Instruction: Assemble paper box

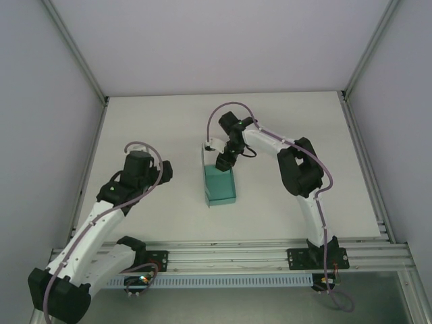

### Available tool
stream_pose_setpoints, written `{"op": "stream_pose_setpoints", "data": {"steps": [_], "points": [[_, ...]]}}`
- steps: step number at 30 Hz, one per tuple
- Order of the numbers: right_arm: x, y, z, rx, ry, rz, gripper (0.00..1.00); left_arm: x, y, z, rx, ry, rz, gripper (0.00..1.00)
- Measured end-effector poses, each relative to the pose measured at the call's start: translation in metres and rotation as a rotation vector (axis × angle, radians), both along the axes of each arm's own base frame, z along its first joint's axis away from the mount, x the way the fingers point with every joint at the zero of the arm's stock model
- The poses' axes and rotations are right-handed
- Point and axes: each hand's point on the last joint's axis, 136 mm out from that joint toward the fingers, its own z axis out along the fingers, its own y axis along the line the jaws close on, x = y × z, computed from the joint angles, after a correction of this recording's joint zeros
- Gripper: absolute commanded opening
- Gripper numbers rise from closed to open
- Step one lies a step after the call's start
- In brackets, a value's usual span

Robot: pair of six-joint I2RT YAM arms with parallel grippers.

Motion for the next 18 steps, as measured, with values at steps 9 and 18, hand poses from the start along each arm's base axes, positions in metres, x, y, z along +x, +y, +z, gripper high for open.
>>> {"op": "stream_pose_setpoints", "data": {"steps": [9, 18], "points": [[-0.009, -0.002, -0.012, -0.052, 0.003, 0.015, 0.32, 0.001, 0.0, -0.006, 0.01, 0.024, -0.001, 1.0], [-0.002, 0.001, -0.019, -0.133, -0.089, 0.003, 0.0, 0.0, -0.001, -0.007, 0.01, 0.025, -0.002, 1.0]]}}
